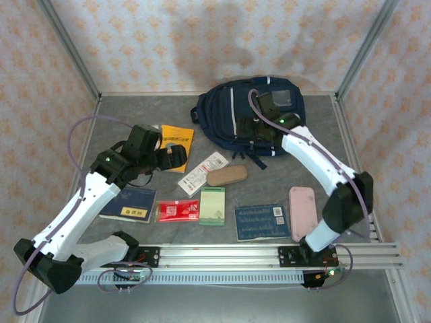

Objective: Pack the student bag

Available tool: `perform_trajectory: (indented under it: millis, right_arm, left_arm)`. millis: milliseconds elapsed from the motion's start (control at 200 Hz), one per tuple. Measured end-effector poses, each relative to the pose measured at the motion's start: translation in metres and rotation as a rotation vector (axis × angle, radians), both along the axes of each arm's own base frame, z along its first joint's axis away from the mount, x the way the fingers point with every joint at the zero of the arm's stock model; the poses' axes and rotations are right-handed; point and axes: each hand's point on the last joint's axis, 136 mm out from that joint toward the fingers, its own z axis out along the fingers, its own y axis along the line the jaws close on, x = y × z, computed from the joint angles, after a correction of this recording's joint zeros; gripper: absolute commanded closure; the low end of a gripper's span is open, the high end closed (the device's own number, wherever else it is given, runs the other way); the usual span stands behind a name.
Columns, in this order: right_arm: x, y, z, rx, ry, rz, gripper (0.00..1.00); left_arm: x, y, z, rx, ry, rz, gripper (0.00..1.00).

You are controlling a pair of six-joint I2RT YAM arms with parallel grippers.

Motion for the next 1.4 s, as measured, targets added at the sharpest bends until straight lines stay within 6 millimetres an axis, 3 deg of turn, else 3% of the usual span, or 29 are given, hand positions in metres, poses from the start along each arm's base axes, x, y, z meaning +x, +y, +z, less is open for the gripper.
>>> perform_trajectory:
  millis: [160,360,550,791,961,1111,1216,1401]
  right_arm:
    - [0.052,0.016,-0.043,0.059,0.076,0.019,0.29]
    - [0.096,0.054,-0.086,0.117,0.136,0.086,0.23]
    - [0.131,0.069,-0.102,0.108,0.13,0.099,0.17]
    - [0.153,0.083,-0.108,-0.034,0.076,0.09,0.2]
    - [0.146,0.084,-0.128,-0.137,0.093,0.067,0.33]
    - [0.145,0.085,-0.132,-0.132,0.099,0.067,0.8]
    - [0.144,0.087,-0.13,-0.114,0.105,0.067,1.0]
    - [0.147,0.078,-0.122,-0.042,0.131,0.051,1.0]
  left_arm:
    - [-0.011,-0.011,-0.009,-0.04,0.025,-0.075,0.07]
    - [-0.014,-0.019,-0.002,-0.061,-0.007,-0.146,0.08]
    - [-0.015,-0.021,-0.002,-0.049,-0.017,-0.176,0.08]
    - [-0.016,-0.025,-0.007,-0.018,-0.015,-0.208,0.08]
    - [-0.012,-0.022,-0.011,0.01,-0.008,-0.194,0.11]
    - [-0.012,-0.021,-0.012,0.026,-0.015,-0.196,0.15]
    - [-0.012,-0.021,-0.012,0.038,-0.019,-0.201,0.18]
    - [-0.011,-0.017,-0.01,0.062,-0.028,-0.194,0.22]
